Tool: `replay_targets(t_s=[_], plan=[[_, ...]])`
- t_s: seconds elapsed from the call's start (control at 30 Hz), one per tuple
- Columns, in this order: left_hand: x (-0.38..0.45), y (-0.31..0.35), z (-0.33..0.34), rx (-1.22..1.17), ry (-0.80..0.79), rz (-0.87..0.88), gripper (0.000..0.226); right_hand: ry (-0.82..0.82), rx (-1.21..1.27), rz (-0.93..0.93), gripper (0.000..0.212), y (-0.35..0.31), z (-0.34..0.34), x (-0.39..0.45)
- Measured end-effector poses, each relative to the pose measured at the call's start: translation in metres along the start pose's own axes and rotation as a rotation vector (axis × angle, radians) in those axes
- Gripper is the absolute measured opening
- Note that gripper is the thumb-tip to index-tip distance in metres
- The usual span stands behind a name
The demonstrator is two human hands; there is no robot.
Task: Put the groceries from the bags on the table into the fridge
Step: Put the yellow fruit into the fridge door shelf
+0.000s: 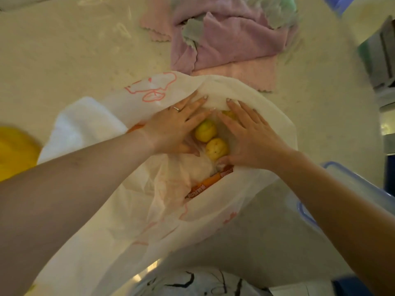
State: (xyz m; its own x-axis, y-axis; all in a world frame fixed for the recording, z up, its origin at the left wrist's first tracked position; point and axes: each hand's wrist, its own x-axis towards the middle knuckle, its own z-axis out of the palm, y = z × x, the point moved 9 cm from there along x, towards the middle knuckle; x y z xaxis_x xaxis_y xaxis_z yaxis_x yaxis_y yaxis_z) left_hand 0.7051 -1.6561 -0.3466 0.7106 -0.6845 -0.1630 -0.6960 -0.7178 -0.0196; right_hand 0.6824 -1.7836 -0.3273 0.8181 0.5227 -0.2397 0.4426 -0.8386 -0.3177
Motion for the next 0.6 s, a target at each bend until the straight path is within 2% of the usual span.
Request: replay_targets(t_s=[0.1,0.2,0.43,0.6], plan=[[0.0,-0.003,0.007,-0.072,-0.024,-0.056,0.107,-0.026,0.017,-0.006,0.11,0.001,0.001,0.001],[-0.004,0.004,-0.002,-0.089,0.02,-0.07,0.095,-0.003,-0.021,-0.036,0.104,-0.004,-0.001,-0.002],[-0.023,0.031,-0.021,-0.152,0.265,-0.044,0.051,0.181,-0.147,-0.129,0.063,-0.029,-0.004,-0.023],[-0.03,0.033,-0.018,-0.238,0.286,-0.146,0.051,0.23,-0.124,-0.094,0.05,-0.039,0.003,-0.032]])
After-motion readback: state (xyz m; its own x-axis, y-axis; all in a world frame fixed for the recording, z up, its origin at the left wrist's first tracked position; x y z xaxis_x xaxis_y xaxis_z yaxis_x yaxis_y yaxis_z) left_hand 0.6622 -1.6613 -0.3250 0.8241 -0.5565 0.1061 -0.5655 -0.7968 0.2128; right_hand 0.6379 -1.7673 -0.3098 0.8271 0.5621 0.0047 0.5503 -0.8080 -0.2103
